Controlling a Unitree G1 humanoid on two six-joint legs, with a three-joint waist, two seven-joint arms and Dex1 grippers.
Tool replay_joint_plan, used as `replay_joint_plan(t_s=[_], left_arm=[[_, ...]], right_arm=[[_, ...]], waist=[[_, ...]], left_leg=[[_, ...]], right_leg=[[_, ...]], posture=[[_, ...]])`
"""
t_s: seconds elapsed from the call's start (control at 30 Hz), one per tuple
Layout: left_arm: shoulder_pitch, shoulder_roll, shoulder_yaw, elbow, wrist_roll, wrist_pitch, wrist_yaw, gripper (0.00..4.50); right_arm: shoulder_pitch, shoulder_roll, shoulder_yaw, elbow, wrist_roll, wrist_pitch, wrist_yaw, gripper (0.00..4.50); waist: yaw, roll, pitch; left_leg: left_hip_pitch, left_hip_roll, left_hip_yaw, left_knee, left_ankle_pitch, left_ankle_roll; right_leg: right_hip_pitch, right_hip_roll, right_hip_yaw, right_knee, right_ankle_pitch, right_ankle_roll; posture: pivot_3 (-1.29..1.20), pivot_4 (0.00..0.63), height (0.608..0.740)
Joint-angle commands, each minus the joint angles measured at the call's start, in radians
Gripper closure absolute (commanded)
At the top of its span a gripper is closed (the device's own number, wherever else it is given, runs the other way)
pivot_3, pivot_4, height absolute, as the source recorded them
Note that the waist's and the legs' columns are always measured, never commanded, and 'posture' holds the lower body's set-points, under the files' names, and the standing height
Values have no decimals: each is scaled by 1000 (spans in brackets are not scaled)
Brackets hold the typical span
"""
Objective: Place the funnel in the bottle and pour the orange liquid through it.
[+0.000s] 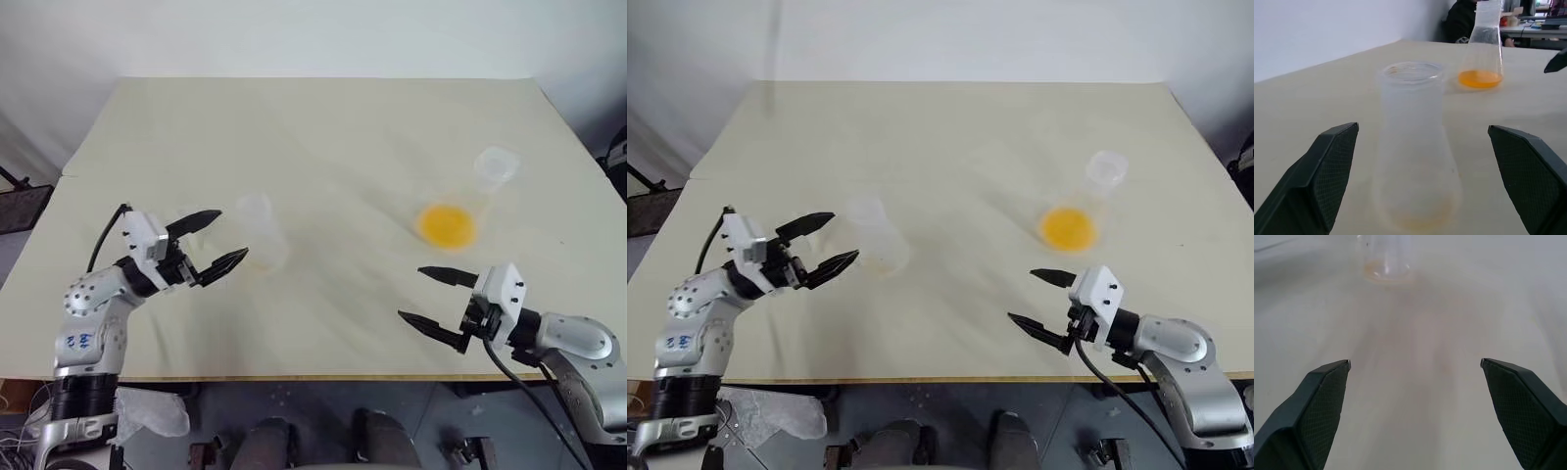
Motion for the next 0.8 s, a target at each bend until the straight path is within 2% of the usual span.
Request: replay_joint_plan(t_s=[0.03,0.43,0.53,0.7,0.8], left_arm=[[-62,-10,-21,52,15,-34,-31,0],[-287,-73,-85,289,71,-104,-95,0],[-299,-82,-89,305,64,-85,-110,578],[-300,-80,-99,313,69,-82,-135,2184],[-300,-80,-102,313,72,-77,-136,2216]], right_arm=[[20,7,-24,-57,14,-12,-17,35],[29,14,-14,-65,7,-17,-51,35],[32,13,-16,-67,7,-18,-56,0],[33,10,-19,-67,6,-18,-62,0],[33,7,-23,-64,7,-20,-62,0]], waist=[[0,0,0],[2,-1,0],[2,-1,0],[1,-1,0],[3,-1,0]], left_leg=[[0,0,0,0,0,0],[0,-1,1,1,0,1],[0,0,0,1,0,1],[0,0,0,1,0,1],[0,0,0,1,0,1]], right_leg=[[0,0,0,0,0,0],[1,0,0,0,1,1],[0,0,0,0,1,1],[0,0,0,0,1,1],[0,0,0,0,1,1]], posture=[[0,150,740],[0,150,740],[0,150,740],[0,150,740],[0,150,740]])
